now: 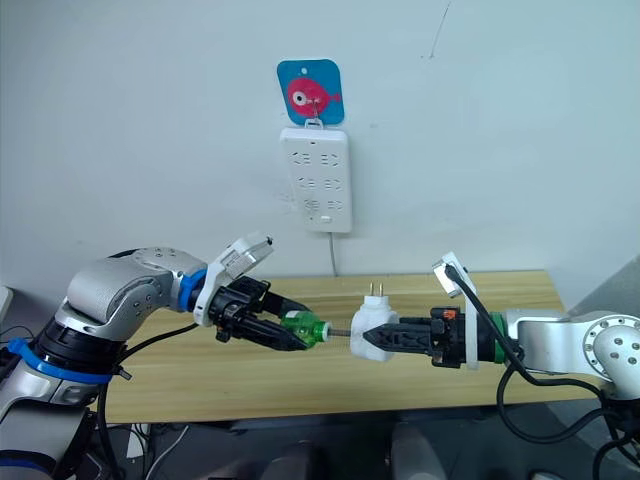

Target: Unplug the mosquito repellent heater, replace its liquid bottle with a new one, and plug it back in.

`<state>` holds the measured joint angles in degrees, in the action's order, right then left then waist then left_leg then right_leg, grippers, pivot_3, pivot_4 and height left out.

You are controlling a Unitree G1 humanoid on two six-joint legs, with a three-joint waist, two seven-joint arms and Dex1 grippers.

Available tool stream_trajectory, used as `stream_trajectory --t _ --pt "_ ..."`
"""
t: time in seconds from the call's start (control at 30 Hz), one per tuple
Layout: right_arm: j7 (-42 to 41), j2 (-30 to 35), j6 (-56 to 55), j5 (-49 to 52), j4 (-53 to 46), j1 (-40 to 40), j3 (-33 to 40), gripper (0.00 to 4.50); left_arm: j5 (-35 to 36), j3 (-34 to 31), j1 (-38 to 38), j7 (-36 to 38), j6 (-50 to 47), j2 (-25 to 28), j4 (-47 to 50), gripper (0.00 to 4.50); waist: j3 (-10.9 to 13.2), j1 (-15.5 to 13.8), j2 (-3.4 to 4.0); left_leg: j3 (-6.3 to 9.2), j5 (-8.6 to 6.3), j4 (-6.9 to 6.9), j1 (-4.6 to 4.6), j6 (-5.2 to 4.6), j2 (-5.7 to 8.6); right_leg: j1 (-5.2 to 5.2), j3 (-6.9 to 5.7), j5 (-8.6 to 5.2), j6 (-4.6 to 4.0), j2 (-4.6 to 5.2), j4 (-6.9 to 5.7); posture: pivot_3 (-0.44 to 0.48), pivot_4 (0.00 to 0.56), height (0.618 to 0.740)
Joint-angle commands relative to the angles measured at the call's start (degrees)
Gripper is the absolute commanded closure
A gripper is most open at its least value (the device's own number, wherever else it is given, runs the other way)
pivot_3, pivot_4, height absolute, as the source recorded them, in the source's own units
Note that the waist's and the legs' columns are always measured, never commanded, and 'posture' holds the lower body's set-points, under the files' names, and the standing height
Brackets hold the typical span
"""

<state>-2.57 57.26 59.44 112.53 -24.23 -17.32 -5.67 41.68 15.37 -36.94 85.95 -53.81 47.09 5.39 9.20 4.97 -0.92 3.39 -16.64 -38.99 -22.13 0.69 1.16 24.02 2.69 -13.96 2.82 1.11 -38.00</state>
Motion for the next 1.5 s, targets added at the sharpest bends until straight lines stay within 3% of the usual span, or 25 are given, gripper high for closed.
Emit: stream_trajectory --t 0.03,0.27,0.4,0.5,0.73,1.0,1.1,1.17,1.27,1.37,1.5 --pt "1.9 1.8 -0.2 -0.6 0.4 0.7 2.0 1.54 -2.5 -1.6 1.5 2.3 5.8 2.2 1.6 2.18 0.0 -0.1 0.00 0.00 0.00 0.00 0.00 0.00 0.00 0.01 0.00 0.00 -0.01 0.00 0.00 -0.138 0.144 0.733" --pt "12.5 2.0 -0.3 -19.1 6.4 3.6 0.9 1.54 -11.1 -5.8 11.4 -7.7 24.7 -4.0 1.6 2.18 0.1 -0.4 -0.04 -0.11 0.00 0.04 0.01 0.00 0.01 0.02 0.12 0.01 -0.03 0.09 0.04 -0.137 0.165 0.733" --pt "15.4 -0.5 0.5 -37.3 10.9 1.6 -2.4 1.54 -13.9 -5.8 16.4 -12.6 29.9 -8.2 4.6 2.18 0.2 -0.4 -0.12 -0.20 0.00 0.01 0.02 0.01 0.01 0.01 0.21 0.01 -0.03 0.13 0.07 -0.131 0.179 0.733" --pt "16.0 -4.5 5.3 -47.3 20.1 -4.9 -5.8 1.54 -14.9 -5.4 19.5 -16.1 30.9 -10.5 6.9 2.18 0.4 -0.2 -0.10 -0.27 0.00 0.02 0.04 0.00 -0.04 0.04 0.30 0.01 -0.04 0.13 0.03 -0.127 0.187 0.733" --pt "4.2 -11.6 7.9 -65.4 39.2 -15.7 -10.8 1.54 -17.2 -4.1 23.3 -17.4 33.7 -11.2 9.3 2.18 1.3 -0.1 -0.18 -0.51 0.00 0.05 0.20 -0.01 -0.06 0.04 0.83 0.03 -0.05 -0.06 -0.03 -0.107 0.202 0.733" --pt "-5.8 -16.7 7.8 -78.1 49.8 -20.3 -10.1 1.54 -17.4 -3.5 23.9 -18.6 33.3 -11.9 10.4 2.18 1.6 -0.2 -0.11 -0.51 -0.11 0.05 0.14 -0.17 0.03 0.06 0.82 0.04 -0.02 0.05 0.01 -0.089 0.208 0.733" --pt "-5.7 -18.2 8.2 -81.3 51.3 -20.8 -7.1 0.50 -17.4 -3.1 23.9 -19.0 33.0 -12.1 10.8 2.18 1.6 -0.2 -0.11 -0.47 -0.12 0.06 0.15 -0.18 0.02 0.05 0.80 0.04 -0.02 0.07 0.00 -0.096 0.208 0.733" --pt "-6.1 -18.4 9.5 -82.1 49.2 -20.3 -4.6 0.00 -17.3 -2.9 23.9 -19.1 32.9 -12.2 10.8 2.18 1.7 -0.2 -0.04 -0.47 -0.12 0.07 0.14 -0.18 0.02 0.06 0.80 0.04 -0.02 0.07 -0.02 -0.105 0.205 0.733" --pt "-4.5 -17.0 13.4 -82.3 40.8 -17.8 2.0 0.00 -17.4 -3.1 23.6 -18.9 33.3 -12.1 9.8 2.18 1.7 -0.2 0.04 -0.48 -0.12 0.07 0.12 -0.18 0.04 0.06 0.82 0.04 -0.02 0.06 -0.01 -0.118 0.201 0.733" --pt "-3.5 -15.1 19.3 -81.2 25.7 -13.3 10.2 0.00 -17.6 -3.7 23.0 -19.4 34.4 -12.7 8.7 2.18 1.7 -0.3 0.07 -0.42 -0.12 0.07 0.09 -0.17 0.04 0.07 0.78 0.04 -0.02 0.08 -0.01 -0.122 0.193 0.733" --pt "-8.3 -18.5 30.7 -72.0 2.4 -7.8 25.4 0.00 -16.5 -5.9 22.6 -22.0 36.5 -15.9 7.8 2.18 1.7 -0.2 0.07 -0.31 -0.13 0.09 0.03 -0.17 0.03 0.09 0.70 0.03 0.00 0.09 -0.01 -0.148 0.184 0.733"
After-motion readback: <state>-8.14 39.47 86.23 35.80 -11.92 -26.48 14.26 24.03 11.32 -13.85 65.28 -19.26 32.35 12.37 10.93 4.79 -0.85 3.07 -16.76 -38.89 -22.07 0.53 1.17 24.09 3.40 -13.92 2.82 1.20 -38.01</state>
